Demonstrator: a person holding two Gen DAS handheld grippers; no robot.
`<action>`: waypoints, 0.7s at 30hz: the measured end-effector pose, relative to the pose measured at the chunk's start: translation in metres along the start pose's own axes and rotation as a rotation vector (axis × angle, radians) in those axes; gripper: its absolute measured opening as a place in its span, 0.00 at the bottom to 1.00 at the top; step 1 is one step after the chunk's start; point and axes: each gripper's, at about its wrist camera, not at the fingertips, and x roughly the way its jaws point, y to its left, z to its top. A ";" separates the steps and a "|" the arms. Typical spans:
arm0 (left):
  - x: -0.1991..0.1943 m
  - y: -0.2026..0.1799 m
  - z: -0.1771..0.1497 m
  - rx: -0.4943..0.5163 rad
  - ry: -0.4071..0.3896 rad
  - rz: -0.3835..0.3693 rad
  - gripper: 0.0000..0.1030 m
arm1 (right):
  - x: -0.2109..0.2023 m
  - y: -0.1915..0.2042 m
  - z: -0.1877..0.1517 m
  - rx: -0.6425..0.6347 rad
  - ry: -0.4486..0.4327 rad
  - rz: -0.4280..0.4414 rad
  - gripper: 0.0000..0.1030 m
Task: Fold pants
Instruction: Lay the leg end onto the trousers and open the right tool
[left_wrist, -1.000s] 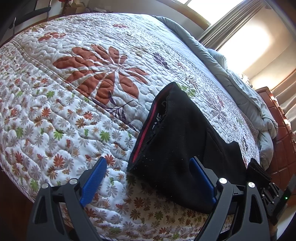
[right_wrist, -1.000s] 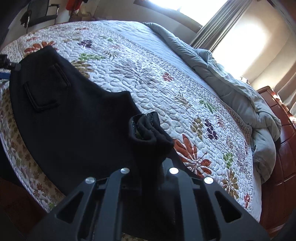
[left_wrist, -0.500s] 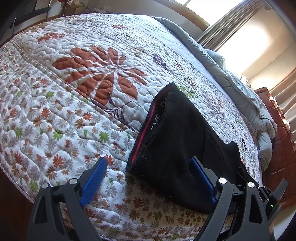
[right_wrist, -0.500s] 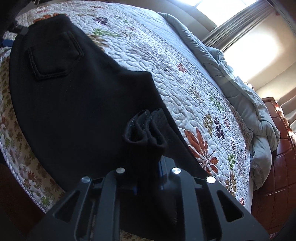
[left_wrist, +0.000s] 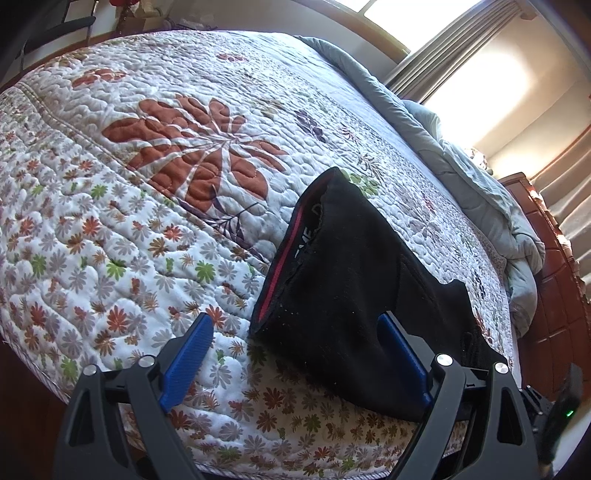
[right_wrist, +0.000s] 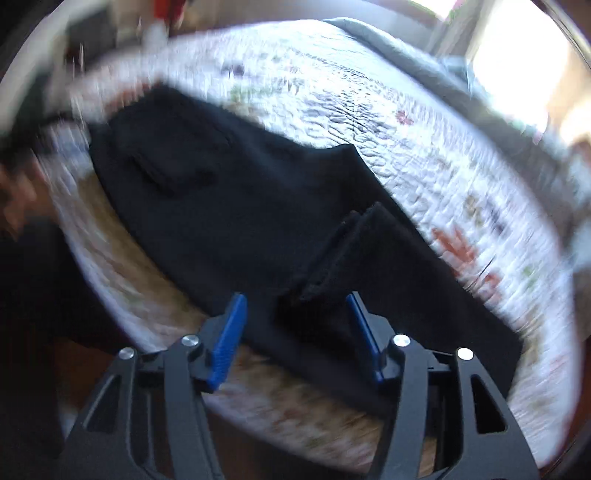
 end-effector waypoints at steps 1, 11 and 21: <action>0.000 -0.001 0.000 0.002 -0.002 -0.005 0.88 | -0.007 -0.013 0.001 0.072 -0.011 0.030 0.53; 0.009 -0.014 -0.004 0.084 0.057 -0.011 0.88 | 0.050 -0.074 -0.002 0.488 0.169 0.135 0.31; 0.013 0.004 0.002 0.057 0.086 -0.021 0.88 | 0.034 -0.081 -0.001 0.499 0.143 0.186 0.28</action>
